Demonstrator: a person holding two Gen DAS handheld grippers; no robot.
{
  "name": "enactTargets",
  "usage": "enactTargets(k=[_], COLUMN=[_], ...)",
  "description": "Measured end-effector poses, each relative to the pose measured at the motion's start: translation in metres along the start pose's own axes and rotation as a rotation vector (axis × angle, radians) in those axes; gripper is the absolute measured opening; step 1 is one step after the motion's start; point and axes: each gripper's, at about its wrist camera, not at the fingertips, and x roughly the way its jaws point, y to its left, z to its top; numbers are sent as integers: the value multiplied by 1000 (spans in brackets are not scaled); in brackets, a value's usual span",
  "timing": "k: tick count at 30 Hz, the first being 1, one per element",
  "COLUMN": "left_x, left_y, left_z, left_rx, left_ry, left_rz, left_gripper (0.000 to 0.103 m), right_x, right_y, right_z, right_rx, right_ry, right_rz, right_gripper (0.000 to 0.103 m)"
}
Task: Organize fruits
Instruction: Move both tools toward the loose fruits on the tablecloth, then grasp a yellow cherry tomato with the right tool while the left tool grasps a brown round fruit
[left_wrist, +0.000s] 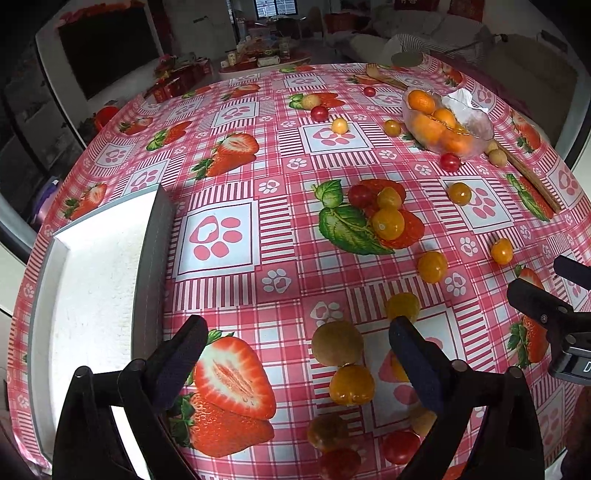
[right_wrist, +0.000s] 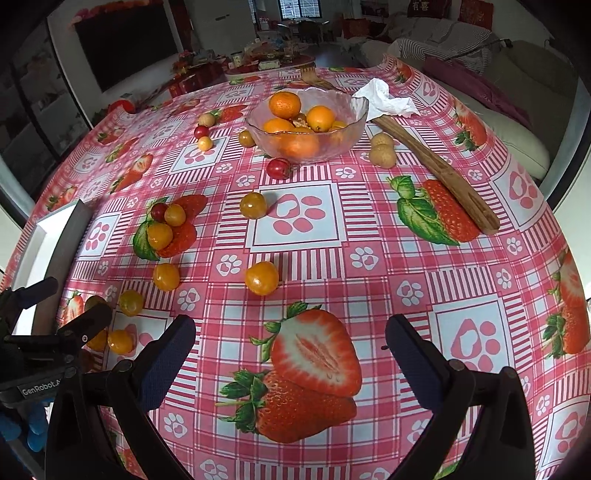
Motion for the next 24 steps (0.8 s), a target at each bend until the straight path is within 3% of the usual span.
enactTargets(k=[1, 5, 8, 11, 12, 14, 15, 16, 18, 24], left_x=[4, 13, 14, 13, 12, 11, 10, 10, 10, -1], left_y=[0, 0, 0, -3, -4, -8, -11, -12, -13, -4], left_z=[1, 0, -2, -1, -1, 0, 0, 0, 0, -2], left_rx=[2, -8, -14, -8, -6, 5, 12, 18, 18, -18], left_ry=[22, 55, 63, 75, 76, 71, 68, 70, 69, 51], left_rz=[-5, -14, -36, -62, -77, -88, -94, -86, -83, -114], left_gripper=[85, 84, 77, 63, 55, 38, 30, 30, 30, 30], right_x=[3, 14, 21, 26, 27, 27, 26, 26, 25, 16], right_y=[2, 9, 13, 19, 21, 26, 28, 30, 31, 19], right_z=[2, 8, 11, 11, 11, 11, 11, 13, 14, 14], right_rx=[-12, -38, -50, -76, -91, -121, -132, -142, -145, -50], right_ry=[3, 9, 18, 19, 17, 2, -4, -7, -5, 17], right_rz=[-4, -16, -17, -40, -52, -65, -63, -62, -41, 90], right_gripper=[102, 101, 92, 87, 84, 72, 61, 42, 22, 23])
